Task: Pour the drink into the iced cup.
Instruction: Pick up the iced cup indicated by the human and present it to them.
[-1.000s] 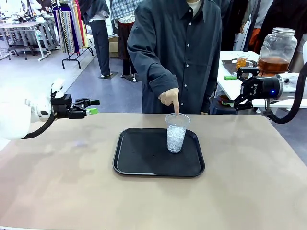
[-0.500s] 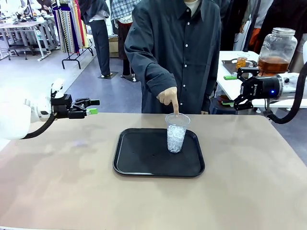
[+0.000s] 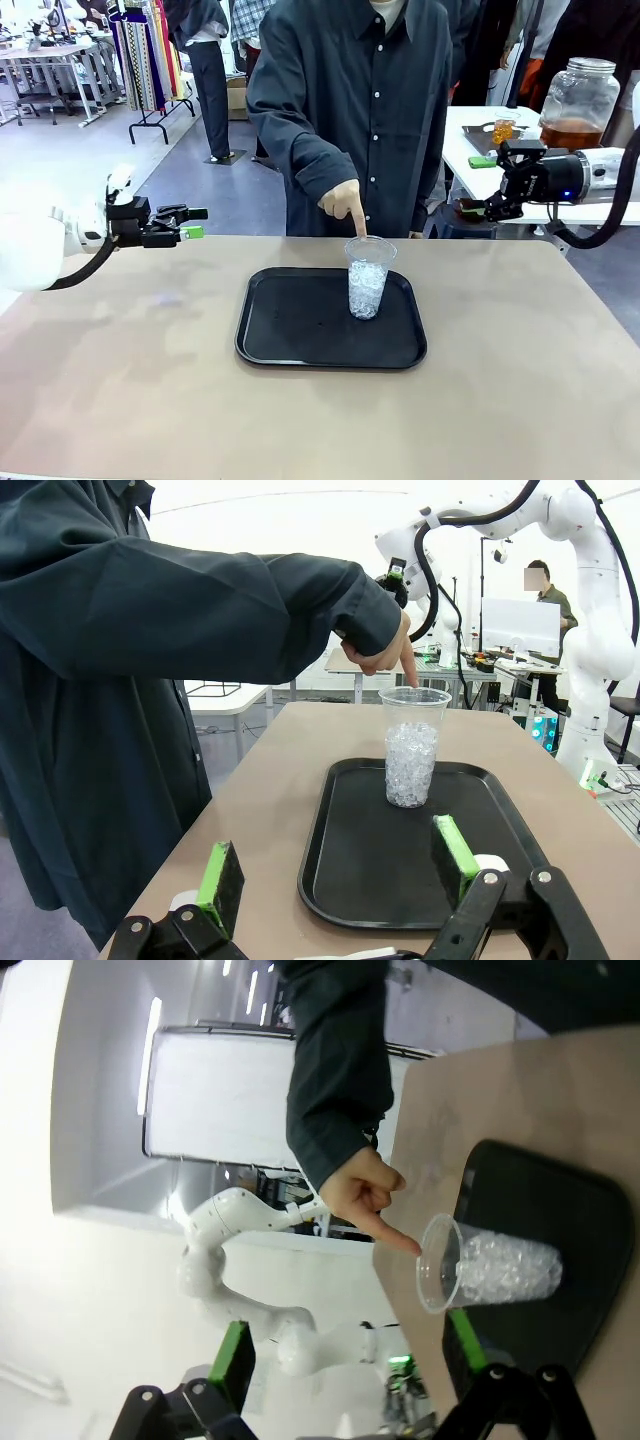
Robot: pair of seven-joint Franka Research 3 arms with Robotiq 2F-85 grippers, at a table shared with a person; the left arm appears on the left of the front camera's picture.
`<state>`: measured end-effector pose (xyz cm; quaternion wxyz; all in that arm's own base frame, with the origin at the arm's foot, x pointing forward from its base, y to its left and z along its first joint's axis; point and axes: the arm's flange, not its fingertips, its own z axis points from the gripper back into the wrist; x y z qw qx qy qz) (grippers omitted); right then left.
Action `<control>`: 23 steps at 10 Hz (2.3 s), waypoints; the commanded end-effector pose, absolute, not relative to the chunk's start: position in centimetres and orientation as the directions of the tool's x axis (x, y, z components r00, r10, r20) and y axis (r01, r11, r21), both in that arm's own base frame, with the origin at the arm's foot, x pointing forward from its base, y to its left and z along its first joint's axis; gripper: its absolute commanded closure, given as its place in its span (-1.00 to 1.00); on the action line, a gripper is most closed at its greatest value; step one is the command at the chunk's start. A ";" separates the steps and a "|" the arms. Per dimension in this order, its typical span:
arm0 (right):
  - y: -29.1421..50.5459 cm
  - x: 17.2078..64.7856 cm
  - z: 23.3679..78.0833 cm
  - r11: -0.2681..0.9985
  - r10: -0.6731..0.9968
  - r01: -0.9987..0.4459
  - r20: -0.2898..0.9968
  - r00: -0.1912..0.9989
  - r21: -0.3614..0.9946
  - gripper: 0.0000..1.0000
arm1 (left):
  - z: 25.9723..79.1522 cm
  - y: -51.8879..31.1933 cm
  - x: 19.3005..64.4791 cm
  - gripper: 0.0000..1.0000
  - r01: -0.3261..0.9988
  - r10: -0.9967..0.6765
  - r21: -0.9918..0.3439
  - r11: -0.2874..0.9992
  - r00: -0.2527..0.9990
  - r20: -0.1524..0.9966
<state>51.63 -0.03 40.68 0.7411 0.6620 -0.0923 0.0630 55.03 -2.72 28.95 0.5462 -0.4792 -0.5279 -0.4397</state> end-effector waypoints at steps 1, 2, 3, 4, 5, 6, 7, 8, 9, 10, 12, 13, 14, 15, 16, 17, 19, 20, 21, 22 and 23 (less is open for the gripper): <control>0.1 51.1 40.4 0.099 0.016 -0.465 0.466 0.885 0.880 -1.00 | 29.5 -2.8 54.9 -1.00 0.987 0.030 -0.059 0.152 0.055 0.998; 0.2 50.9 40.4 0.097 0.002 -0.542 0.544 0.839 0.835 -1.00 | 29.5 -2.8 54.9 -1.00 0.987 0.030 -0.059 0.152 0.055 0.998; 0.3 50.8 40.5 0.103 -0.004 -0.597 0.601 0.799 0.795 -1.00 | 29.5 -2.8 54.9 -1.00 0.987 0.030 -0.059 0.152 0.055 0.998; 0.3 50.8 40.7 0.122 -0.018 -0.633 0.640 0.769 0.764 -1.00 | 29.5 -2.8 54.9 -1.00 0.987 0.030 -0.059 0.152 0.055 0.998; 0.2 51.0 41.1 0.140 -0.033 -0.554 0.563 0.826 0.820 -1.00 | 29.5 -2.8 54.9 -1.00 0.987 0.030 -0.059 0.152 0.055 0.998; 0.1 51.5 40.8 0.113 0.014 -0.590 0.592 0.806 0.799 -1.00 | 29.5 -2.8 54.9 -1.00 0.987 0.030 -0.059 0.152 0.055 0.998; 0.1 51.5 40.8 0.113 0.014 -0.590 0.592 0.806 0.799 -1.00 | 29.5 -2.8 54.9 -1.00 0.987 0.030 -0.059 0.152 0.055 0.998; 0.1 51.5 40.8 0.113 0.014 -0.590 0.592 0.806 0.799 -1.00 | 29.5 -2.8 54.9 -1.00 0.987 0.030 -0.059 0.152 0.055 0.998; 0.0 51.5 40.7 0.120 0.011 -0.592 0.595 0.804 0.797 -1.00 | 29.5 -2.8 54.9 -1.00 0.987 0.030 -0.059 0.152 0.055 0.998; 0.7 51.3 40.6 0.153 0.050 -0.748 0.751 0.658 0.645 -1.00 | 29.5 -2.8 54.9 -1.00 0.987 0.030 -0.059 0.152 0.055 0.998; 1.5 51.3 38.4 0.118 0.083 -0.892 0.891 0.446 0.436 -1.00 | 29.5 -2.8 54.9 -1.00 0.987 0.030 -0.059 0.152 0.055 0.998; 1.8 51.2 37.2 0.105 0.114 -0.936 0.931 0.348 0.337 -1.00 | 29.5 -2.8 54.9 -1.00 0.987 0.030 -0.059 0.152 0.055 0.998; 2.1 51.0 35.9 0.064 0.130 -0.961 0.953 0.275 0.268 -1.00 | 29.5 -2.8 54.9 -1.00 0.987 0.030 -0.059 0.152 0.055 0.998; 2.6 50.6 34.1 0.025 0.147 -0.986 0.975 0.166 0.164 -1.00 | 29.5 -2.8 54.9 -1.00 0.987 0.030 -0.059 0.152 0.055 0.998; 2.8 50.2 32.9 0.013 0.108 -0.994 0.988 0.111 0.111 -1.00 | 29.5 -2.8 54.9 -1.00 0.987 0.030 -0.059 0.152 0.055 0.998; 3.2 49.9 31.7 0.024 0.084 -0.998 0.995 0.062 0.060 -1.00 | 29.5 -2.8 54.9 -1.00 0.987 0.030 -0.059 0.152 0.055 0.998; 4.0 49.6 29.4 0.063 0.070 -0.998 0.998 -0.008 -0.012 -1.00 | 29.5 -2.8 54.9 -1.00 0.987 0.030 -0.059 0.152 0.055 0.998; 3.7 49.5 29.2 0.089 0.086 -0.996 0.996 -0.002 -0.010 -1.00 | 29.5 -2.8 54.9 -1.00 0.987 0.030 -0.059 0.152 0.055 0.998; 3.0 49.6 30.0 0.031 0.093 -0.999 0.995 0.033 0.030 -1.00 | 29.5 -2.8 54.9 -1.00 0.987 0.030 -0.059 0.152 0.055 0.998; 3.0 49.6 30.0 0.031 0.093 -0.999 0.995 0.033 0.030 -1.00 | 29.5 -2.8 54.9 -1.00 0.987 0.030 -0.059 0.152 0.055 0.998; 3.0 49.6 30.0 0.031 0.093 -0.999 0.995 0.033 0.030 -1.00 | 29.5 -2.8 54.9 -1.00 0.987 0.030 -0.059 0.152 0.055 0.998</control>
